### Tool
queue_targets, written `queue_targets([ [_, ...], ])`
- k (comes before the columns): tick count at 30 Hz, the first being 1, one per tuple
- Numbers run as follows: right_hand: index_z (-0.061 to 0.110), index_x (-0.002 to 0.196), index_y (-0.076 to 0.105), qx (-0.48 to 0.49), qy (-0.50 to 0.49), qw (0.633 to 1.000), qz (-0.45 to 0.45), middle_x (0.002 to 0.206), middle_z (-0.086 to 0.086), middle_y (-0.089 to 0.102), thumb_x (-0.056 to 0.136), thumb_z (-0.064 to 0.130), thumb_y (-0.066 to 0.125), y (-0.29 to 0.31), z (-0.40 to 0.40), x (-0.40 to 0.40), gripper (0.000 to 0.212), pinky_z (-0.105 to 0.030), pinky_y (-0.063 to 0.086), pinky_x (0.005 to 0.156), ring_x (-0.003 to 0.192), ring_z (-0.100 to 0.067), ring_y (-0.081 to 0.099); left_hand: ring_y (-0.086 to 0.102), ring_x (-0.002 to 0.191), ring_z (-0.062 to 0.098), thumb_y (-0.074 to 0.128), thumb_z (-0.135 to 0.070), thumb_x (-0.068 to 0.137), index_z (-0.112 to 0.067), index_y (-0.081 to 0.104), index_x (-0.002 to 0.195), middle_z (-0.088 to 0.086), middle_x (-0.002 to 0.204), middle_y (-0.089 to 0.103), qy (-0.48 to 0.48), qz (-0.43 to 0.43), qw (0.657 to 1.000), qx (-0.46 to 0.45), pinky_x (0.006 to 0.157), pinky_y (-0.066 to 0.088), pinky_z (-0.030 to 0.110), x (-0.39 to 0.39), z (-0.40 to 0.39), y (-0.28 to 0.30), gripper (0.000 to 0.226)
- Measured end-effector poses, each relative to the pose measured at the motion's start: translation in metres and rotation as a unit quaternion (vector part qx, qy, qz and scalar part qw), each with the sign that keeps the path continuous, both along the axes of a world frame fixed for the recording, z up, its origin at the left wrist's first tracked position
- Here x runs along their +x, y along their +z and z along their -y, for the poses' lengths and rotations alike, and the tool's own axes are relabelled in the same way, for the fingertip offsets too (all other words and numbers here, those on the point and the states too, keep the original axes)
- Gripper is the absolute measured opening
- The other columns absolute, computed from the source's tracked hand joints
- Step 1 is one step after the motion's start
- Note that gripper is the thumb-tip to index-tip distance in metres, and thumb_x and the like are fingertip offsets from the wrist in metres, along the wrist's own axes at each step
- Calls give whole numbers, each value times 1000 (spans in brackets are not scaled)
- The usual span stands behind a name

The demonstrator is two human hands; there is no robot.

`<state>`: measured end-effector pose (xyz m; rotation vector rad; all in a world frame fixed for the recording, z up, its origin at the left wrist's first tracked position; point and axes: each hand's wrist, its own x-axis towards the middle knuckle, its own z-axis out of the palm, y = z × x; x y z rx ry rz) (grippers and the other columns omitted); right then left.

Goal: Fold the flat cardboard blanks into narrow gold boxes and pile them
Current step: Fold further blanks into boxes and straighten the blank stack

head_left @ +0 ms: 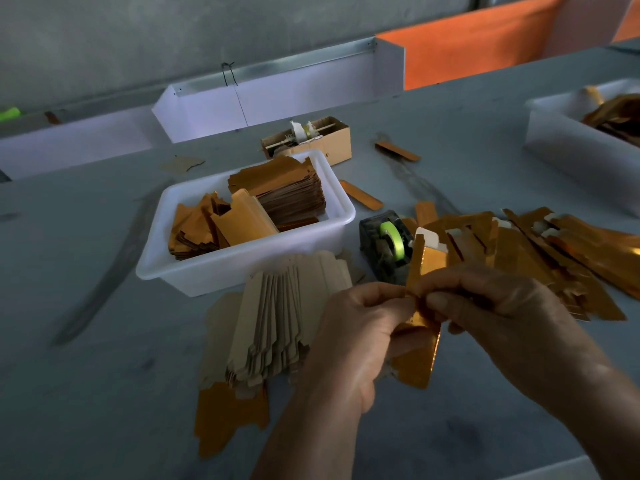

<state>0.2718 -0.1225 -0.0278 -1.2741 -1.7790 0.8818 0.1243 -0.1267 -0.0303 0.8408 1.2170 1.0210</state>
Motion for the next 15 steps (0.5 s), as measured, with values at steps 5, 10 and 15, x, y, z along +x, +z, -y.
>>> queue_targets([
  [5,33,92,54,13,-42,999,22,80,18,66,78,18,69,3,1,-6,25,-5,46,61,73,5,63,73,78,20,64,-7,87,-11,73,83,10,85,75,-17,-2,1000,18,68,59,27,-2,5,3,10],
  [10,30,88,49,-8,-67,997,35,73,6,67,77,20,71,6,-1,-9,26,-11,51,58,70,4,63,73,83,21,62,-8,88,-9,73,86,11,88,75,-33,2,999,16,72,59,28,-5,6,5,11],
  [15,31,87,47,-6,-61,996,66,72,7,65,79,22,69,7,0,-12,25,-12,51,57,71,6,62,73,82,21,66,-19,86,-7,72,86,11,87,75,-43,0,999,17,73,59,29,-7,6,4,13],
])
